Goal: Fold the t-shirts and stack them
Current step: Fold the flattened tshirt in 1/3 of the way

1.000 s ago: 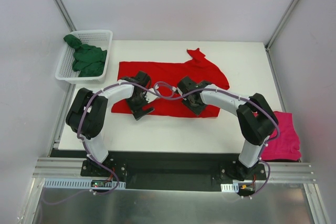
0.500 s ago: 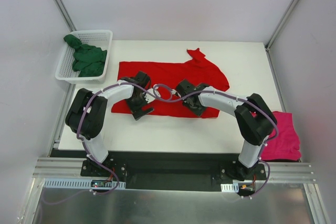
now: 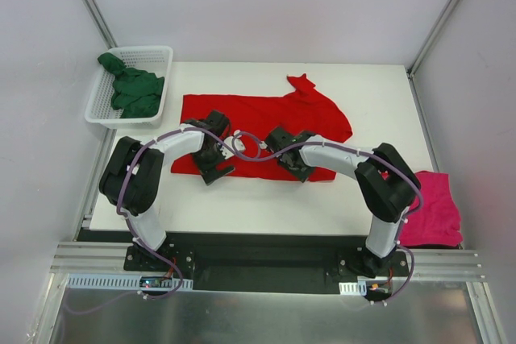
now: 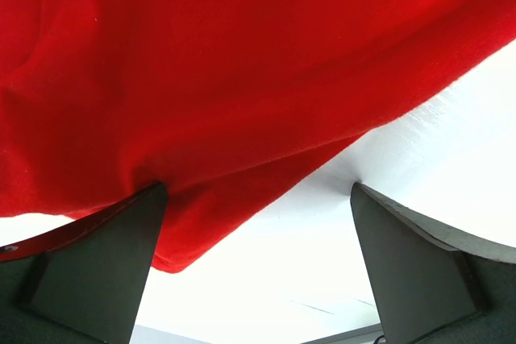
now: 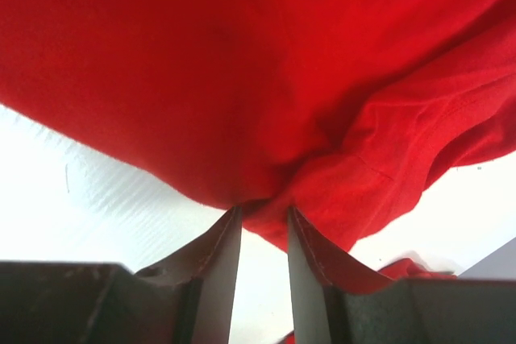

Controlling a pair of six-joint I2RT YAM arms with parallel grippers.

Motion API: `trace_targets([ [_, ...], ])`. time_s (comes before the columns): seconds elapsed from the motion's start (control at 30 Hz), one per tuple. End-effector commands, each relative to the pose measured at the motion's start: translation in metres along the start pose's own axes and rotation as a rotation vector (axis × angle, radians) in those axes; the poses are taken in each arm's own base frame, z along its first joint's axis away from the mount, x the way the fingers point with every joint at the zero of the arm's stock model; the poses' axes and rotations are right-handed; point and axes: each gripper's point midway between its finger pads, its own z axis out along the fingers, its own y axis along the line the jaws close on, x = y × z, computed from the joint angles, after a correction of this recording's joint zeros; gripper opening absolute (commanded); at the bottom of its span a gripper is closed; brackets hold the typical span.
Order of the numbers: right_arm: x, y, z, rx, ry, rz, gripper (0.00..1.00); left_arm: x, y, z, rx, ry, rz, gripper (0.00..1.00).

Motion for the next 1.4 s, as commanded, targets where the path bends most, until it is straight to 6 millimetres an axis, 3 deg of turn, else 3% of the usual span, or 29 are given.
trace_targets([
  [0.0,0.004,0.005,0.006,0.027,0.025,-0.067,0.32,0.019,0.001,0.006,-0.010,0.063,0.006,0.99],
  [0.17,0.006,0.000,0.005,0.051,0.026,-0.071,0.29,0.023,0.000,0.007,-0.011,0.075,0.019,0.99],
  [0.3,0.004,-0.004,-0.002,0.053,0.014,-0.064,0.07,0.030,0.000,0.012,-0.003,0.089,0.002,0.99],
  [0.4,0.004,-0.006,-0.008,0.052,0.014,-0.067,0.01,0.033,0.000,0.016,0.001,0.098,-0.002,0.99],
  [0.6,0.006,-0.008,-0.022,0.032,0.010,-0.076,0.02,0.034,-0.001,0.021,0.007,0.099,-0.002,0.99],
  [0.77,0.017,-0.006,-0.032,0.002,0.027,-0.081,0.15,0.026,0.004,0.021,0.001,0.083,-0.006,0.99],
  [0.9,0.023,-0.007,-0.032,0.009,0.028,-0.092,0.05,0.021,0.007,0.020,-0.004,0.075,-0.013,0.99],
  [1.37,0.040,-0.003,-0.024,-0.016,0.060,-0.117,0.03,0.026,0.008,0.013,-0.025,0.072,-0.003,0.99],
])
